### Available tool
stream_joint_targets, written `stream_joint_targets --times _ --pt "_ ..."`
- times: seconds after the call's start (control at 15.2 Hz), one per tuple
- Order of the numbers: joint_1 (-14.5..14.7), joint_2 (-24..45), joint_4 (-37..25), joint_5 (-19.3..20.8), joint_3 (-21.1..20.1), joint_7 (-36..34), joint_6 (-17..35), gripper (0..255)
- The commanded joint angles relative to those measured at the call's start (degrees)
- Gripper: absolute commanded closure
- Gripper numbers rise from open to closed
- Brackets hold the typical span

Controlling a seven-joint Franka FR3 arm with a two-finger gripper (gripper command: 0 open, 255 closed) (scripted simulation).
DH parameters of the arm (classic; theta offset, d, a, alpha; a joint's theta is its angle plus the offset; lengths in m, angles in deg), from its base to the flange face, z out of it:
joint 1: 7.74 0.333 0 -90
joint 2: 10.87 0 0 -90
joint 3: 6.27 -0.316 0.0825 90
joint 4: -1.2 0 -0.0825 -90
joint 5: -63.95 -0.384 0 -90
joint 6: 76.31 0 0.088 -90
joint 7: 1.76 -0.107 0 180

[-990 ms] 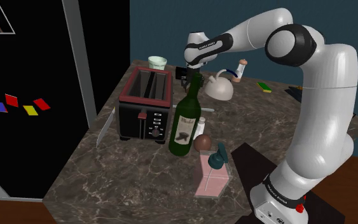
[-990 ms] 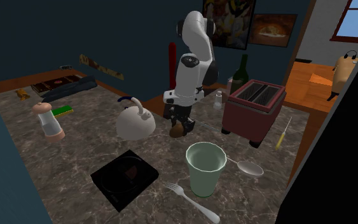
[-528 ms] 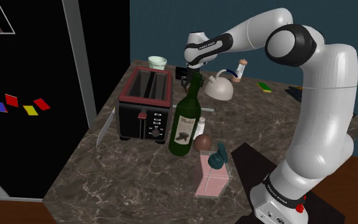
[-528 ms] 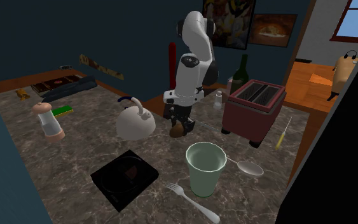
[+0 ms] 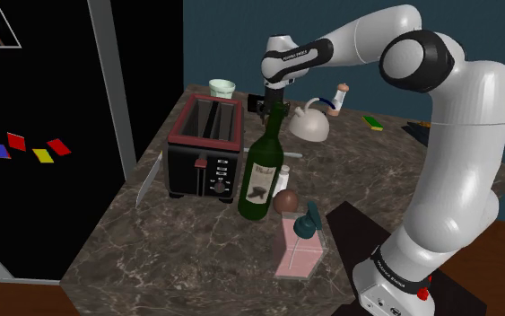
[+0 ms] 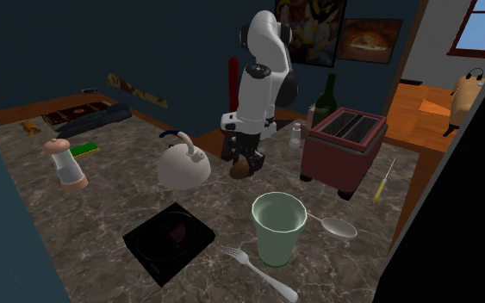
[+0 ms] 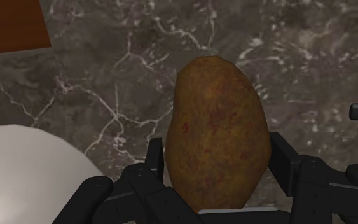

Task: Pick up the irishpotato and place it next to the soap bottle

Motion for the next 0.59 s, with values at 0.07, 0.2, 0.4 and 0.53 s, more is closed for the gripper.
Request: stream_joint_targets --times 0.07,0.2,0.4,0.53 --pt "0.0 -0.6 -1.4 -0.2 -0.1 0.3 -2.0 255" --pt "0.0 -1.1 -2.2 -0.3 -0.1 0.5 -3.3 255" --pt "0.0 -1.7 -3.6 -0.4 -0.1 0.8 -5.3 255" --pt "0.0 -2.1 -4.6 -0.5 -0.2 0.9 -6.7 255"
